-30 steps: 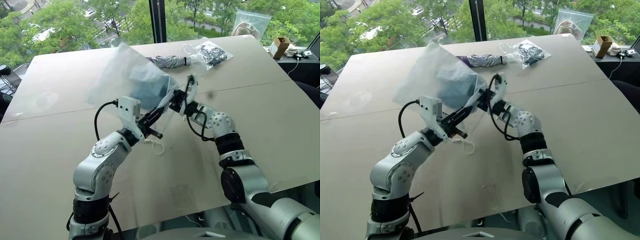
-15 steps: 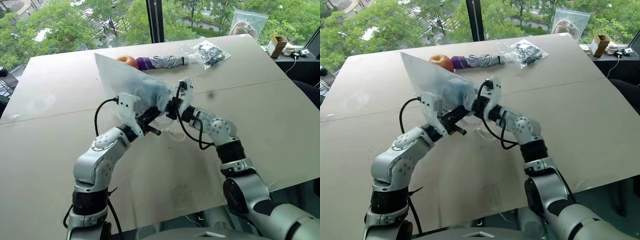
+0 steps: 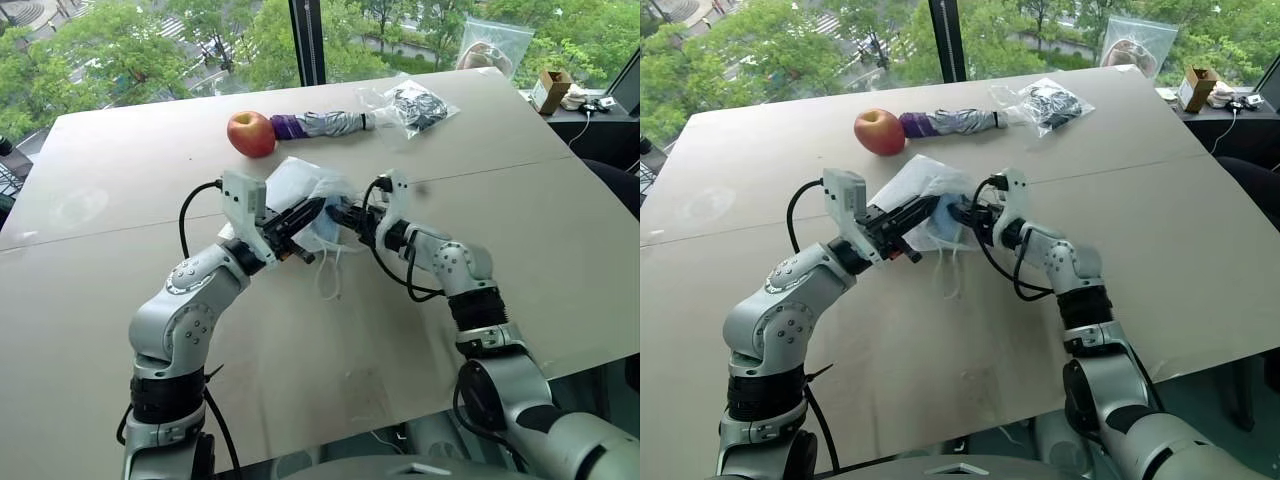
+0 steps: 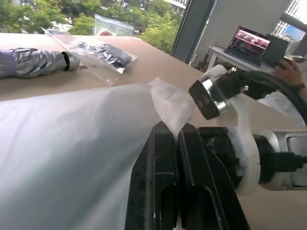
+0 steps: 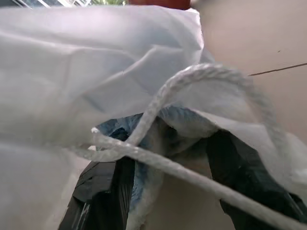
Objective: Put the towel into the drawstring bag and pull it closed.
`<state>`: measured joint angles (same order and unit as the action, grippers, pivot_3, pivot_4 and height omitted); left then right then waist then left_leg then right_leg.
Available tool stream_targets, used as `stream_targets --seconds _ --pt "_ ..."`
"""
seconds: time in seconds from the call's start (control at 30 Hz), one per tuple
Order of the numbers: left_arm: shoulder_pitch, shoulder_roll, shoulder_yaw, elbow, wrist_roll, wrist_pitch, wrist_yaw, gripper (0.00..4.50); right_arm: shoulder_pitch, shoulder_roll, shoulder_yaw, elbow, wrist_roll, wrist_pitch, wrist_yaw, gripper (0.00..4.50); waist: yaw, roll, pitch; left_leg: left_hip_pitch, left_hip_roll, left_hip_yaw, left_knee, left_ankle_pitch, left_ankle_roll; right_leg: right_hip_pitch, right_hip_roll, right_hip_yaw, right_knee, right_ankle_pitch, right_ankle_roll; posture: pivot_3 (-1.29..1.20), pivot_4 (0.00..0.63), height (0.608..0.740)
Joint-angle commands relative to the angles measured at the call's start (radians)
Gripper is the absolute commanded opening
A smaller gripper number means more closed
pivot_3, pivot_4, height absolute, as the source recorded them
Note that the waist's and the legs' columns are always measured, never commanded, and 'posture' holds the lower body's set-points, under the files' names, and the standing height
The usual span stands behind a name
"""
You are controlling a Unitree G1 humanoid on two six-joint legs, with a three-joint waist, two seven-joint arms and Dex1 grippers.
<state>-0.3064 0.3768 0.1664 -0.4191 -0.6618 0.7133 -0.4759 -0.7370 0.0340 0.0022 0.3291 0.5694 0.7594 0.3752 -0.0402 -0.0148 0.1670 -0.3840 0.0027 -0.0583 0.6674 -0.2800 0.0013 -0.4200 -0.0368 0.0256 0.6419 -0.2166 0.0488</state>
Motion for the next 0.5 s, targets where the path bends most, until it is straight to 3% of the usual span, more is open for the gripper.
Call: stream_targets --seconds 0.03,0.13,0.23,0.37,0.5 --pt "-0.024 0.018 0.024 -0.004 0.023 -0.045 0.017 0.0 0.032 -0.077 0.13 -0.169 -0.046 -0.03 0.16 2.44 0.005 0.0 0.0 0.0 0.0 0.0 0.0 0.0 0.0 0.0 0.0 0.0 0.0 0.0 0.0 0.0 0.15 0.74" --pt "-0.026 0.036 0.022 0.025 0.061 -0.077 0.019 0.0 0.089 -0.204 0.214 -0.381 -0.043 -0.054 0.32 2.44 0.006 0.0 0.0 -0.001 -0.001 0.0 0.0 0.0 0.0 0.0 -0.001 -0.001 -0.001 0.0 0.0 0.0 0.15 0.74" --pt "-0.025 0.038 0.023 0.027 0.058 -0.085 0.014 0.0 0.126 -0.304 0.179 -0.532 0.002 -0.045 0.394 2.44 0.005 0.0 0.0 -0.001 -0.001 -0.001 0.001 0.0 0.0 0.0 -0.001 -0.001 -0.001 0.0 0.0 0.0 0.15 0.74" --pt "-0.025 0.036 0.019 0.038 0.062 -0.096 0.008 0.0 0.144 -0.37 0.097 -0.551 -0.004 -0.063 0.378 2.44 0.005 0.0 0.0 0.0 0.0 -0.001 0.0 0.0 0.0 0.001 0.0 -0.001 0.0 0.0 0.0 0.0 0.15 0.74" --pt "-0.018 0.033 0.015 0.049 0.065 -0.109 0.002 0.0 0.164 -0.462 0.129 -0.481 -0.157 -0.144 0.345 2.44 0.005 0.0 0.0 0.001 -0.001 0.001 0.001 0.0 0.0 0.002 0.0 -0.001 0.0 0.0 0.0 0.0 0.15 0.74"
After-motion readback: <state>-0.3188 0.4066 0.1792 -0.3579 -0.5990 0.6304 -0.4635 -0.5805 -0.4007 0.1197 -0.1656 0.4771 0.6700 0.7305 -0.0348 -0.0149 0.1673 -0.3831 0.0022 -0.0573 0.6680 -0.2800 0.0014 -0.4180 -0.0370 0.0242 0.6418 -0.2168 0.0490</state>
